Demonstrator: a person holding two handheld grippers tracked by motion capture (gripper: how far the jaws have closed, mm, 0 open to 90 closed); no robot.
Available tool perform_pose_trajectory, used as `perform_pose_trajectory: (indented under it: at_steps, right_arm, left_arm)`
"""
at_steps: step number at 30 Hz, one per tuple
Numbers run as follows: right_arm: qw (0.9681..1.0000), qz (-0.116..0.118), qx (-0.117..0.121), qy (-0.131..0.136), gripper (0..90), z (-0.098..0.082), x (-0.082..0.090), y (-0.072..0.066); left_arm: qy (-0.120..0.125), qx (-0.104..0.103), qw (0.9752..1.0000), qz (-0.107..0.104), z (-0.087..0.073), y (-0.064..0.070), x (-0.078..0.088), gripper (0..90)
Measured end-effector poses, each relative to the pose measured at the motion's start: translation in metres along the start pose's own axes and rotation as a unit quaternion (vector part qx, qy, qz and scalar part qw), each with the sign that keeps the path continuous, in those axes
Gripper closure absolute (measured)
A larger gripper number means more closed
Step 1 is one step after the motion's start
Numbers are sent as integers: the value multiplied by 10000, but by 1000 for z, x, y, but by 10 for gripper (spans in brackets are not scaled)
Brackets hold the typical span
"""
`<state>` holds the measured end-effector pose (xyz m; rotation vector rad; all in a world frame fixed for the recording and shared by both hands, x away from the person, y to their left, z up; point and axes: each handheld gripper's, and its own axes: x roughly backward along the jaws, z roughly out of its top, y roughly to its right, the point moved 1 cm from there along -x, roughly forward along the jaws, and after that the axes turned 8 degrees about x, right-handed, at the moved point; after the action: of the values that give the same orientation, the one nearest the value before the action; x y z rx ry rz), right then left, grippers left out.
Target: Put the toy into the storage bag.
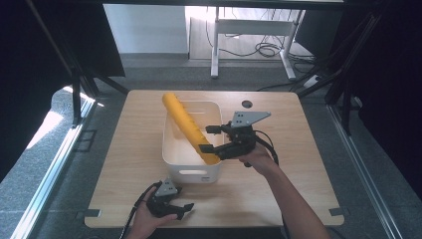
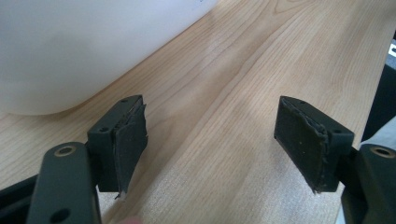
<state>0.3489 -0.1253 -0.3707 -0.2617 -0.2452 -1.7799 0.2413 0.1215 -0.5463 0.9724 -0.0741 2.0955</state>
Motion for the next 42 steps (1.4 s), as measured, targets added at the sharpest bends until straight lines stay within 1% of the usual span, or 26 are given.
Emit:
perform_pose_trajectory:
  at_steps: [2,3,4,5,6,10,12,14,15,16,17,18,19,20,21,22,26,27,28,29,30,31,33,36,38,42]
  right_arm:
    - [9999,-74,16,99,299,-5,11,0]
    - [9998,-142,21,114,301,-8,15,0]
    - [9998,-142,21,114,301,-8,15,0]
    - [9995,-270,4,174,305,-14,21,1]
    - [9993,-323,-25,196,306,-19,25,1]
    - [9978,-646,-107,97,310,-37,37,3]
    - [9967,-782,-179,82,314,-47,45,3]
    - [9954,-931,-206,5,315,-58,53,1]
    - [9954,-931,-206,5,315,-58,53,1]
    - [9946,-1014,-230,-40,316,-63,58,1]
    - [9927,-1166,-287,-113,317,-75,67,0]
    - [9927,-1166,-287,-113,317,-75,67,0]
    - [9900,-1344,-369,-215,319,-87,75,0]
    - [9889,-1407,-404,-271,320,-93,80,0]
    - [9889,-1407,-404,-271,320,-93,80,0]
    - [9866,-1507,-497,-373,323,-105,87,0]
    - [9820,-1648,-734,-561,329,-132,99,1]
    - [9820,-1648,-734,-561,329,-132,99,1]
    - [9807,-1675,-796,-611,331,-138,101,1]
    - [9778,-1746,-908,-716,332,-151,103,2]
    - [9778,-1746,-908,-716,332,-151,103,2]
    - [9753,-1805,-989,-808,333,-161,105,3]
    - [9734,-1814,-1097,-873,333,-166,104,6]
    - [9718,-1872,-1109,-910,337,-171,102,8]
    - [9714,-1874,-1093,-964,337,-172,100,8]
    - [9716,-1877,-1055,-984,335,-172,99,7]
  left_arm:
    - [28,16,10000,25,1,-1,1,255]
    - [28,16,10000,25,1,-1,1,255]
    - [31,17,10000,30,1,-1,1,255]
    - [18,14,10000,29,1,-1,0,255]
    - [-3,-6,10000,17,1,0,0,256]
    - [-23,-47,10000,17,0,1,0,256]
    - [-7,-91,10000,1,0,2,1,256]
    - [30,-87,10000,-12,-1,2,3,256]
    - [30,-87,10000,-12,-1,2,3,255]
    - [42,-85,10000,-16,-1,2,3,255]
    - [51,-88,9999,-14,-1,2,4,256]
    - [51,-88,9999,-14,-1,2,4,256]
    - [46,-88,10000,1,-1,2,5,256]
    - [46,-88,10000,1,-1,2,5,256]
    - [51,-80,10000,8,-2,2,5,256]
    - [55,-79,10000,10,-2,2,5,256]
    - [49,-39,10000,41,-2,2,4,255]
    - [49,-39,10000,41,-2,2,4,255]
    - [50,-36,10000,43,-2,2,4,255]
    - [30,-41,10000,60,-2,1,4,256]
    - [30,-41,10000,60,-2,1,4,256]
    - [33,-32,10000,80,-3,0,4,255]
    - [41,-27,10000,86,-3,0,4,256]
    - [50,-27,9999,85,-3,0,5,256]
    - [47,-38,9999,84,-3,-1,5,256]
    - [51,-36,9999,90,-3,-1,5,256]
